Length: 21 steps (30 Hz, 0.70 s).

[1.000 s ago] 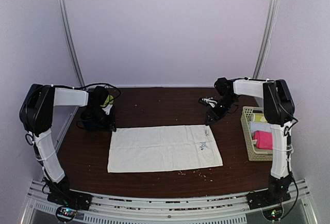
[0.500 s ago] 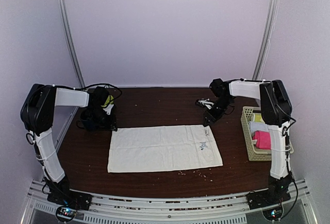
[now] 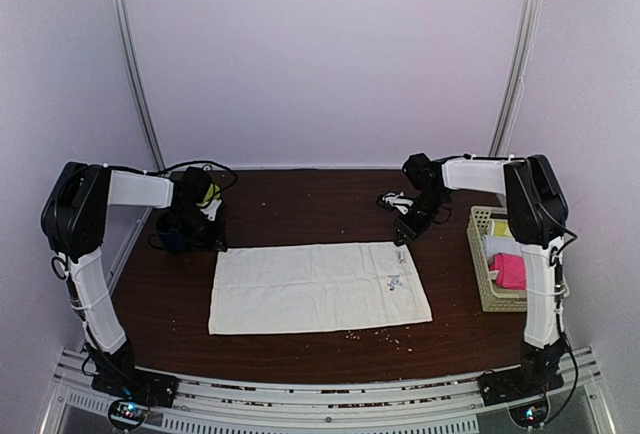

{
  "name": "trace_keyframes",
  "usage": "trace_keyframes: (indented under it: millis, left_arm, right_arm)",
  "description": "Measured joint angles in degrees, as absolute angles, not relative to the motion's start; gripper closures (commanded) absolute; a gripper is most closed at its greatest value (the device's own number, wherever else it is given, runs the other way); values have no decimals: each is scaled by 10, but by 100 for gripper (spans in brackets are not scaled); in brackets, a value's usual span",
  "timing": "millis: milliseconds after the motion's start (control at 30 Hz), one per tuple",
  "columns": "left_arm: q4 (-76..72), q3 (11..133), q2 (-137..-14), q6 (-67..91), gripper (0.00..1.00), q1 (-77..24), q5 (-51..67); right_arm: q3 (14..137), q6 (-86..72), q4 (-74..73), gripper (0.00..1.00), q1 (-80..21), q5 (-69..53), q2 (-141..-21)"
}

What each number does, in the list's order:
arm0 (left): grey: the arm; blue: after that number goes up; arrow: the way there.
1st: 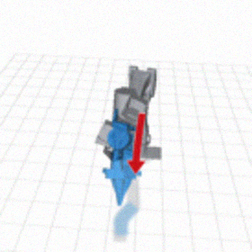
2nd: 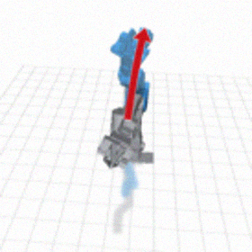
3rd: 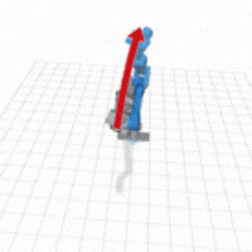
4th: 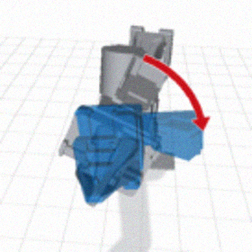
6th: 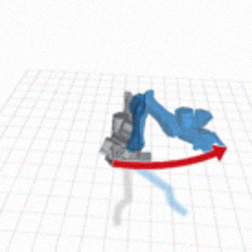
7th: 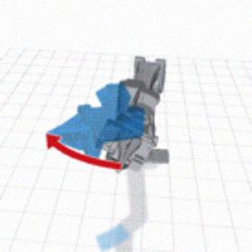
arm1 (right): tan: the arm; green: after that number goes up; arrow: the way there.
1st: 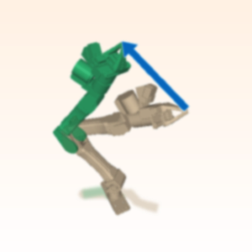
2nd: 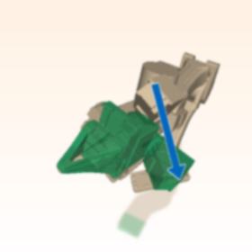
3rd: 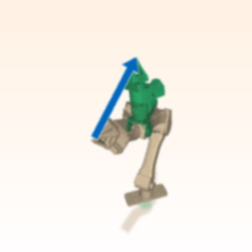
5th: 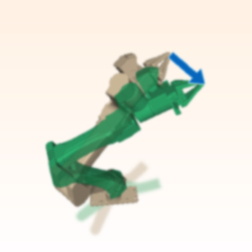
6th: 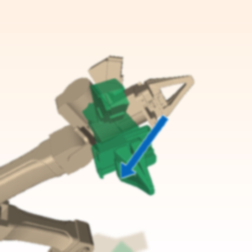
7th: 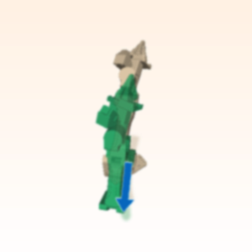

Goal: Roll the towels
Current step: Fold the towel at the center of the board.

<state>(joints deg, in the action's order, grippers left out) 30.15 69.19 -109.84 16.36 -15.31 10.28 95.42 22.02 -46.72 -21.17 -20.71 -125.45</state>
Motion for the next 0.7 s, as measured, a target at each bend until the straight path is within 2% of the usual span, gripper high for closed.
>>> trace_keyframes:
  millis: [133,367,500,700]
  left_arm:
    - [293,692,-1101,164,100,-153,102]
    - [284,691,-1101,163,100,-153,106]
    - [279,689,-1100,164,100,-153,107]
    - [279,679,-1061,163,100,-153,107]
  right_arm:
    - [954,220,-464,81,-213,-194,-1254]
    - [954,215,-457,96,-211,-187,-1253]
    - [954,212,-459,100,-206,-199,-1249]
    - [954,212,-455,100,-195,-220,-1214]
